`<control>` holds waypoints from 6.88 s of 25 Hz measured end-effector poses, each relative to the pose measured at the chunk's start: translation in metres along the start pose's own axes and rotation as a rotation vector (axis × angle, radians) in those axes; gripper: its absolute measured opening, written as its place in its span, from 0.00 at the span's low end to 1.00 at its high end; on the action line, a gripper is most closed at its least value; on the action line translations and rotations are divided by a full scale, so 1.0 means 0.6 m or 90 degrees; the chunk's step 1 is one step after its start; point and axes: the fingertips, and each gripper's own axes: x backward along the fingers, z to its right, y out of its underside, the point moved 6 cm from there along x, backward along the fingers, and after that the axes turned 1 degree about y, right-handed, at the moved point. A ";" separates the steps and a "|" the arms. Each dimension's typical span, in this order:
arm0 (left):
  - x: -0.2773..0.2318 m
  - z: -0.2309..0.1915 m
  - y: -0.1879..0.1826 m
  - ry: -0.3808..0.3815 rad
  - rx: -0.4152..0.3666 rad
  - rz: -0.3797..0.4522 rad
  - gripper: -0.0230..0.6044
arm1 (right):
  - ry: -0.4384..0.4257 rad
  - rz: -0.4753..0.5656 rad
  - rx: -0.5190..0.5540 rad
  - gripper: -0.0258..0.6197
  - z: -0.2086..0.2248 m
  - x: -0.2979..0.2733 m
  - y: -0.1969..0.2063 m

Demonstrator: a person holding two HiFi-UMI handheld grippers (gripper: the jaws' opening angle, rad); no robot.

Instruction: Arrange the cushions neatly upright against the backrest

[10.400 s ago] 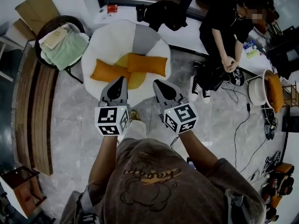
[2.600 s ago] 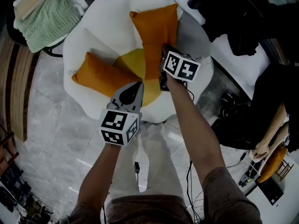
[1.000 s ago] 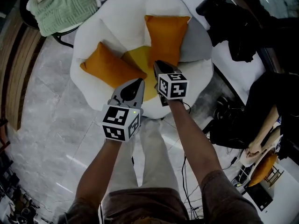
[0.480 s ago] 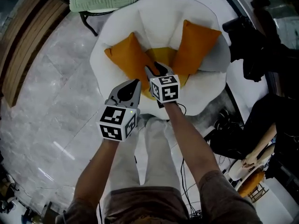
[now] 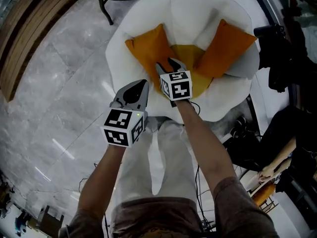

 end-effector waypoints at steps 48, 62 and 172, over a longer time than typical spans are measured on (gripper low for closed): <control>-0.069 0.025 -0.028 0.061 -0.026 -0.065 0.04 | 0.061 0.040 -0.106 0.08 0.086 0.022 -0.066; -0.083 0.135 -0.108 0.102 -0.069 -0.055 0.04 | 0.092 0.121 -0.215 0.08 0.177 0.145 -0.125; 0.336 0.625 -0.278 0.390 -0.324 0.011 0.04 | 0.073 0.460 -0.022 0.07 -0.135 1.043 -0.138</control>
